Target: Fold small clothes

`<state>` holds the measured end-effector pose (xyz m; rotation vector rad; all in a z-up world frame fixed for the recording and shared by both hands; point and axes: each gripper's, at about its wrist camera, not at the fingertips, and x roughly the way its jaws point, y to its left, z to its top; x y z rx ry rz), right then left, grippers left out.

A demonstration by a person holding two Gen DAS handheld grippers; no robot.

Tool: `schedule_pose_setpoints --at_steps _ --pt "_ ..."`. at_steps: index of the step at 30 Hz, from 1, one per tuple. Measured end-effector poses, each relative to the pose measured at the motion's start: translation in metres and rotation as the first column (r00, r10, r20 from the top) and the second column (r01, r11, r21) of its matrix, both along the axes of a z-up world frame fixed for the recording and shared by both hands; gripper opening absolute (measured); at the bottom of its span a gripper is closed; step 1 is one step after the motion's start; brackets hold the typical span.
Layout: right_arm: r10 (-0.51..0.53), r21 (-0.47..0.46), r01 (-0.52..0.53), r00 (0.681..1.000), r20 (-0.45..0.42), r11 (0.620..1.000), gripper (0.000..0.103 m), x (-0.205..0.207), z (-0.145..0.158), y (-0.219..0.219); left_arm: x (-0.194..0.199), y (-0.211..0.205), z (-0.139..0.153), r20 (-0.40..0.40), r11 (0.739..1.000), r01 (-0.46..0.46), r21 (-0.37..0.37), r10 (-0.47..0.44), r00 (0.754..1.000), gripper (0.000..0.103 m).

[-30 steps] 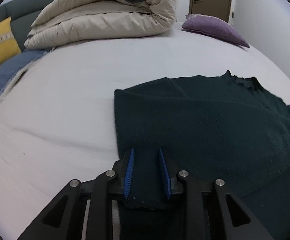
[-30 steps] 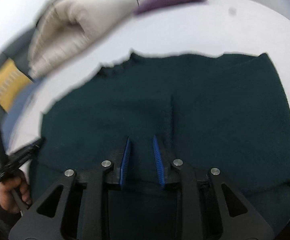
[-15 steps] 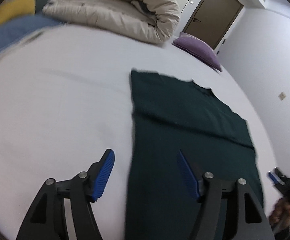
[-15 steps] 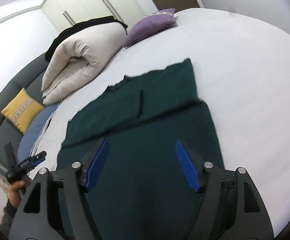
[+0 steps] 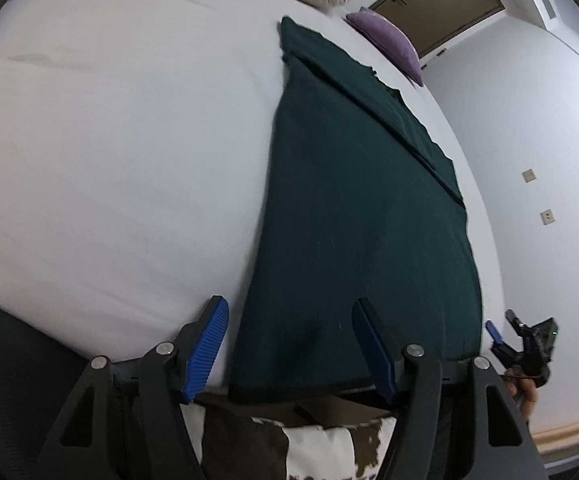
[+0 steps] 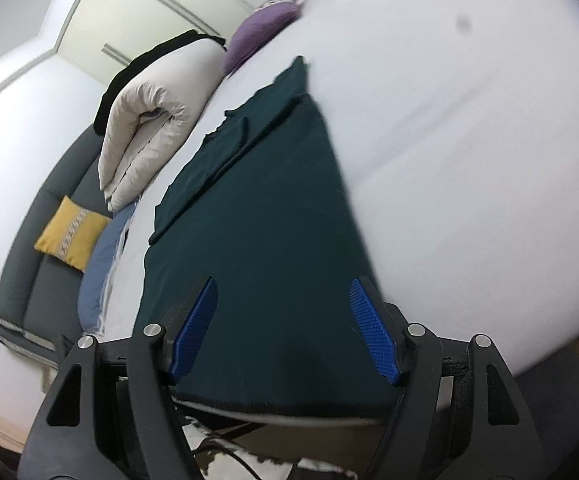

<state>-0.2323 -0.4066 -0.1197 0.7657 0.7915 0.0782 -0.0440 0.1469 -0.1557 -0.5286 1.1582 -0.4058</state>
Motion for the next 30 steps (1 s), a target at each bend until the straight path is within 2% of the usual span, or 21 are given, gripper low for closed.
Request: schedule_pose_setpoints --at_steps 2,6,14,15,16,18,19,30 --pt "-0.002 0.014 0.003 1.000 -0.015 1.000 0.068 -0.010 -0.004 -0.009 0.001 0.002 -0.003 -0.013 0.999 0.001 -0.033 -0.002 1.000 0.065" --pt "-0.004 0.030 0.005 0.999 -0.049 1.000 0.068 -0.014 -0.013 -0.019 0.004 -0.001 -0.006 -0.045 0.998 0.021 -0.056 -0.023 0.999 0.052" --pt "0.000 0.001 0.000 0.992 -0.129 1.000 0.068 -0.018 -0.019 -0.029 0.007 -0.010 -0.009 -0.054 0.997 0.057 -0.060 -0.060 0.997 0.048" --pt "-0.001 -0.008 0.000 0.990 -0.140 1.000 0.068 -0.019 -0.019 -0.030 0.008 -0.011 -0.010 -0.054 0.997 0.059 -0.053 -0.062 0.997 0.039" --pt "-0.005 -0.015 0.003 0.989 -0.148 1.000 0.068 -0.018 -0.017 -0.031 0.009 -0.013 -0.010 -0.057 0.997 0.062 -0.039 -0.065 0.996 0.035" --pt "-0.010 -0.014 0.007 0.985 -0.171 1.000 0.067 -0.018 -0.019 -0.034 0.005 -0.010 -0.011 -0.062 0.998 0.064 -0.027 -0.066 0.996 0.014" --pt "-0.004 -0.001 0.004 0.984 -0.180 1.000 0.067 -0.017 -0.021 -0.036 0.006 -0.010 -0.012 -0.064 0.998 0.067 -0.019 -0.068 0.996 0.011" --pt "0.114 0.057 -0.103 0.958 -0.262 0.993 0.067 -0.004 -0.033 -0.018 0.001 -0.008 -0.008 -0.040 0.996 0.083 -0.019 -0.084 0.996 0.007"
